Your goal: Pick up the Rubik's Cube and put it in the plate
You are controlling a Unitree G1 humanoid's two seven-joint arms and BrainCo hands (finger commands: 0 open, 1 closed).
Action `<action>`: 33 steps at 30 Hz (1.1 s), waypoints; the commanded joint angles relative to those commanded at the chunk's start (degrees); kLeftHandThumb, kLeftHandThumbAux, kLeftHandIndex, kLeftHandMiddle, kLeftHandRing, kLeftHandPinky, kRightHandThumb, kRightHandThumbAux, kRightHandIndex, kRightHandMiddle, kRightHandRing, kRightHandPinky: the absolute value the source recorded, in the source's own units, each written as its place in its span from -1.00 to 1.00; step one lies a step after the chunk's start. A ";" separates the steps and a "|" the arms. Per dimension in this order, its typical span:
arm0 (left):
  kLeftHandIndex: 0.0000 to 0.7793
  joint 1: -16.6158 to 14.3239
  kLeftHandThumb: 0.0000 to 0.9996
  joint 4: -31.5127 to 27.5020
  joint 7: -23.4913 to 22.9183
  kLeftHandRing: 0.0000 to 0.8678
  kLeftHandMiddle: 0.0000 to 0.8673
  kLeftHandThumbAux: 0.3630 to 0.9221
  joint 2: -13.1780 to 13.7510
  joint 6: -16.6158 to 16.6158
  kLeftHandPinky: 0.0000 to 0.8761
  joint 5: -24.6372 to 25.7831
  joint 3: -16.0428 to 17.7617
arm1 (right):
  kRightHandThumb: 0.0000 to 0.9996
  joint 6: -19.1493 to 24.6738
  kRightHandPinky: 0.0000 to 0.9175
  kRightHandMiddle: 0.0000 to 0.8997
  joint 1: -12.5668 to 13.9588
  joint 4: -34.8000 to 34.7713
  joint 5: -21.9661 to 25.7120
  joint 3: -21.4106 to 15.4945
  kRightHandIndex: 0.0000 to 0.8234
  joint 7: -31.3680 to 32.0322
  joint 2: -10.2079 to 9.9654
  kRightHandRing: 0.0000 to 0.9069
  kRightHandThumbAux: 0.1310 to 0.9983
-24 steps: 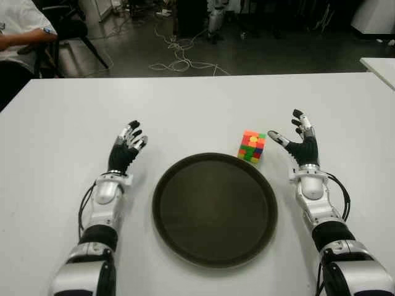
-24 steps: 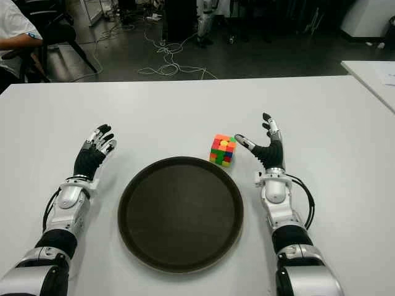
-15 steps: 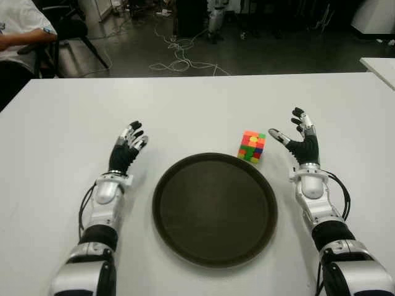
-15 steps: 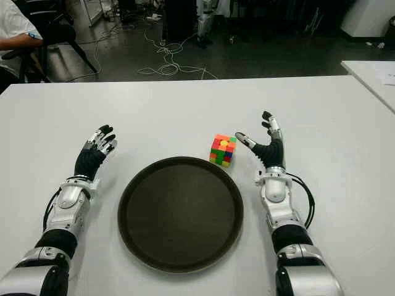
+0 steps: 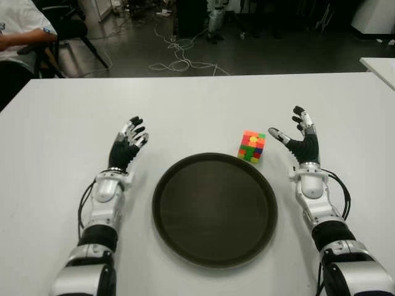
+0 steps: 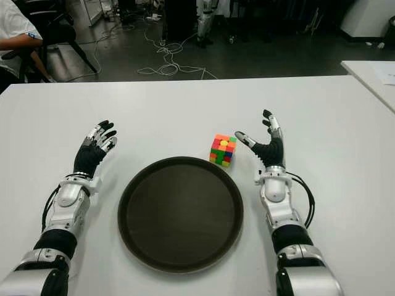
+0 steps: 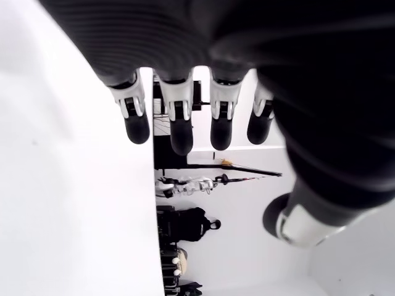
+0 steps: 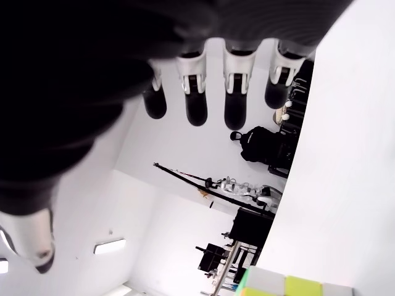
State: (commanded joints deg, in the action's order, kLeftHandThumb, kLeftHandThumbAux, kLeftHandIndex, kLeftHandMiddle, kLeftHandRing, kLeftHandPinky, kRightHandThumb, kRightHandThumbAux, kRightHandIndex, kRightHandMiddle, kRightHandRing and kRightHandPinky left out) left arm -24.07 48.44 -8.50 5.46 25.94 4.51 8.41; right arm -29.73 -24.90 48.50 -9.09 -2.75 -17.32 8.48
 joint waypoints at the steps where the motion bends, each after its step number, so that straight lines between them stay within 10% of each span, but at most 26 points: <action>1: -0.74 0.14 -0.95 -0.25 0.20 -0.75 -0.68 0.07 -0.02 -0.27 -0.79 -0.04 -0.04 | -1.00 0.08 -0.85 -0.69 0.13 -0.20 -0.02 -0.01 -0.80 -0.05 -0.02 -0.74 0.06; 33: -0.77 1.03 -0.74 -2.04 0.38 -0.56 -0.56 0.23 -0.78 -3.31 -0.56 2.01 0.86 | -1.00 2.23 -0.85 -0.68 1.39 -2.66 1.01 -0.57 -0.83 1.14 -0.59 -0.73 0.12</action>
State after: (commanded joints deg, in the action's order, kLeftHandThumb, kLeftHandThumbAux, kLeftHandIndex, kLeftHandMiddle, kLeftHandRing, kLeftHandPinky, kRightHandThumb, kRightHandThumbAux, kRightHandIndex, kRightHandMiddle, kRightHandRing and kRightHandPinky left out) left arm -23.04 46.39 -8.13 4.68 22.63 6.52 9.27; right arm -27.50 -23.51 45.84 -8.08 -3.32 -16.18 7.90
